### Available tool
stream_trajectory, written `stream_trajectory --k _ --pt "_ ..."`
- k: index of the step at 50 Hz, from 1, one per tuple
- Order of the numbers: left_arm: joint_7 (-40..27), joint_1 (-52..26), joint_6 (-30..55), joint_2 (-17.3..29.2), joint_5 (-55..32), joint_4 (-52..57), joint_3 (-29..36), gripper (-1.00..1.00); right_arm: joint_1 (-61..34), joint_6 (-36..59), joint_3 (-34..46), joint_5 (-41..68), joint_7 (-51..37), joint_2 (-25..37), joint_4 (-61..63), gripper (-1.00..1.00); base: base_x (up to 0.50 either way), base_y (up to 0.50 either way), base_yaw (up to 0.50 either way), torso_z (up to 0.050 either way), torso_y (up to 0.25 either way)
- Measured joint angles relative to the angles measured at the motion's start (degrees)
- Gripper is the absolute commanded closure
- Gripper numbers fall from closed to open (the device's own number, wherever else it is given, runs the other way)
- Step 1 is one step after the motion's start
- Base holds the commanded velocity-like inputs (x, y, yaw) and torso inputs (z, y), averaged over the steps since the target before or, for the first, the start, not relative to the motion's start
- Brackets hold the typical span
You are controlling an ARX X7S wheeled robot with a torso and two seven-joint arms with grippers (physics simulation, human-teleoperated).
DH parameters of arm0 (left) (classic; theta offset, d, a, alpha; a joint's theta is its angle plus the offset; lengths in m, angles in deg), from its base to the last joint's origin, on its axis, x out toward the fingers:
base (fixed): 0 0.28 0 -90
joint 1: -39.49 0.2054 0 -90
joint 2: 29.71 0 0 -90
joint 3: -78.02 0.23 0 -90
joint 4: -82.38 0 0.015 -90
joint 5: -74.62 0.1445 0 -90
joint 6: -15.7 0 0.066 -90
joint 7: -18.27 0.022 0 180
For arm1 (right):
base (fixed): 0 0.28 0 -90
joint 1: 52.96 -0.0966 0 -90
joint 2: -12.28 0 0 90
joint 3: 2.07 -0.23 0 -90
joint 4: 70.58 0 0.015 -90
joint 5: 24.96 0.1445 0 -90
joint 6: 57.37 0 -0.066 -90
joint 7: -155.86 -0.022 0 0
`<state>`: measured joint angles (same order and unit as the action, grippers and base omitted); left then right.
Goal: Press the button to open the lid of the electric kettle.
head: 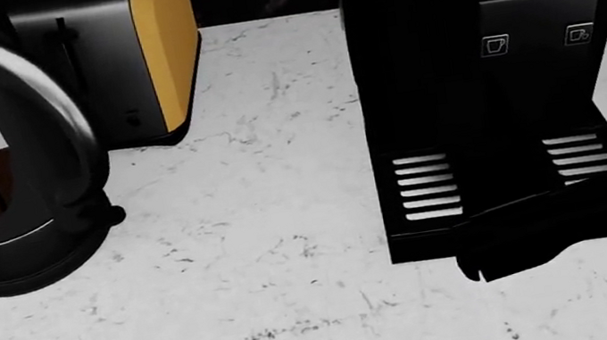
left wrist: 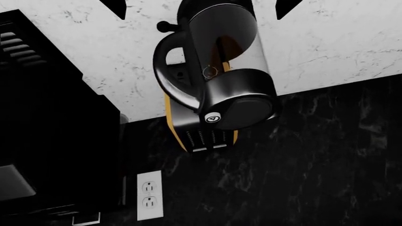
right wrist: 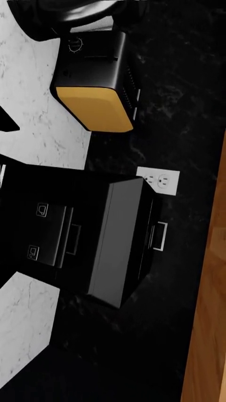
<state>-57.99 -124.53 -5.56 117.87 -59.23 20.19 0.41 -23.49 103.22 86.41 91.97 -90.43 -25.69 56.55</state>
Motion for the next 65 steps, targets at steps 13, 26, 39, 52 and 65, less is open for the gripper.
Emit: stream_trajectory --k 13,26,39,52,65 --pt "0.12 -0.85 -0.42 0.66 -0.83 0.3 0.86 -1.0 0.53 -1.35 -0.25 1.13 -0.47 0.71 1.06 -1.0 0.33 0.0 0.0 0.0 0.001" --pt "0.09 -1.83 -0.82 0.47 -1.09 0.35 2.21 -1.0 1.94 -1.8 -1.2 1.03 0.15 1.29 1.69 -1.0 0.32 0.0 0.0 0.0 0.001" --pt "0.16 -1.76 -1.79 0.9 -1.38 0.66 2.55 -1.0 1.19 -1.74 -0.85 0.35 1.0 1.57 1.31 -1.0 0.32 0.0 0.0 0.0 0.001" --pt "-0.24 -3.34 -2.53 1.25 -2.41 0.36 3.7 -1.0 2.33 -1.72 -1.82 -1.38 2.46 1.01 1.75 -1.0 0.12 0.0 0.0 0.0 0.001" --pt "-2.78 -10.47 -2.72 0.29 -6.29 -1.22 8.31 -1.0 4.35 -2.57 -3.53 -1.37 2.69 1.63 2.77 -1.0 0.0 0.0 0.0 0.0 0.0"
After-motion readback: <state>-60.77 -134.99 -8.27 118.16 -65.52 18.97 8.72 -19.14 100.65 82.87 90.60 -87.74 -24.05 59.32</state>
